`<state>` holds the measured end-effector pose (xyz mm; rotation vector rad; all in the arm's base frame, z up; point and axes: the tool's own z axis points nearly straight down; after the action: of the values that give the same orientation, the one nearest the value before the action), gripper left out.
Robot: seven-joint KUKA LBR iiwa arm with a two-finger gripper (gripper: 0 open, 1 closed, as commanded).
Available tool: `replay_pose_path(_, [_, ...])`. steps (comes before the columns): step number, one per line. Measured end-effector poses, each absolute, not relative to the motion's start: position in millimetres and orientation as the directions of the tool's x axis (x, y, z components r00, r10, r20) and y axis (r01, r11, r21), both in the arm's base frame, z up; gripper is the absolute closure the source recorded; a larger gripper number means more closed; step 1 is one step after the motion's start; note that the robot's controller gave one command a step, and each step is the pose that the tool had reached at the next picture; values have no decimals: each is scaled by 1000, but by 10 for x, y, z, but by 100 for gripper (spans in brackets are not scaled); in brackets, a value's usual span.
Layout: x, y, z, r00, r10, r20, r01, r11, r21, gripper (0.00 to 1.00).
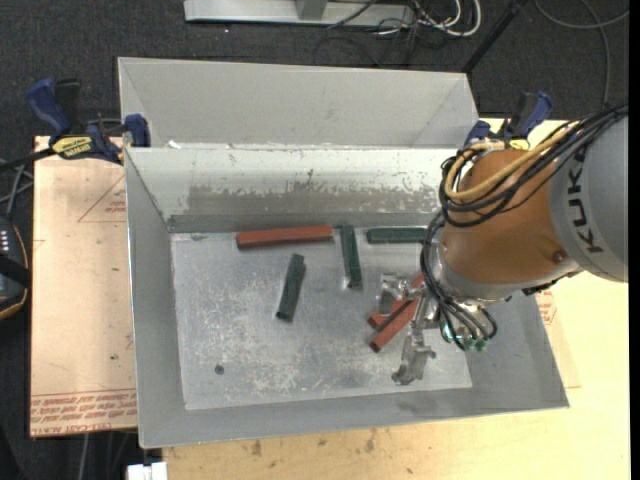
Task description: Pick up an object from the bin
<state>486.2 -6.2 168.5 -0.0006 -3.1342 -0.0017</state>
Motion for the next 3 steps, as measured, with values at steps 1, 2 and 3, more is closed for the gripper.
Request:
replay_pose_path(1, [4880, -62, 1718, -1000, 0, 0, 0, 1000, 1, 100])
replay_pose_path(2, [4880, -62, 1718, -1000, -1, 0, -1, 1000, 1, 0])
replay_pose_path(3, [4880, -62, 1718, -1000, -1, 0, -1, 1000, 1, 0])
